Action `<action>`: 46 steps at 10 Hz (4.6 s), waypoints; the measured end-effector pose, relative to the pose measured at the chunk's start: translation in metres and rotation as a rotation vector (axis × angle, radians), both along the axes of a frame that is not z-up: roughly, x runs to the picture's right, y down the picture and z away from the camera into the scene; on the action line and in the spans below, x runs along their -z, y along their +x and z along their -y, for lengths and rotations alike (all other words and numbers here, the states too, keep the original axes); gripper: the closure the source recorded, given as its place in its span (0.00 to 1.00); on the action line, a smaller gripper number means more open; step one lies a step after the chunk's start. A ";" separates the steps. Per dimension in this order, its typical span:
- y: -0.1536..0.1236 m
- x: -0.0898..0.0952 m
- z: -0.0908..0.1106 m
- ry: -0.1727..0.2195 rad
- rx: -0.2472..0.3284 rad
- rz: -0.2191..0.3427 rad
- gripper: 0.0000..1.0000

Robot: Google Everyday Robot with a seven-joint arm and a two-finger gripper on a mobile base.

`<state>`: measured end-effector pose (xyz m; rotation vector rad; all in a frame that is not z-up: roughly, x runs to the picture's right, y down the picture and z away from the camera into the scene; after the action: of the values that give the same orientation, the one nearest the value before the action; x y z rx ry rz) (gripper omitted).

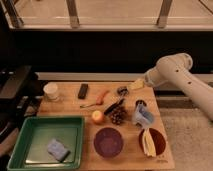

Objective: Place pepper in plastic cup

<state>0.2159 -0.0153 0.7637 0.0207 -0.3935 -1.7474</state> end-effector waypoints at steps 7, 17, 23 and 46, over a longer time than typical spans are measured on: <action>0.000 0.000 0.000 0.000 0.000 0.000 0.20; 0.000 0.005 0.014 0.044 0.084 -0.012 0.20; -0.054 -0.021 0.014 0.099 0.211 0.022 0.20; -0.155 -0.089 0.001 -0.044 -0.077 0.041 0.20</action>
<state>0.0607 -0.0160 0.8531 0.0397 -0.4547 -1.6637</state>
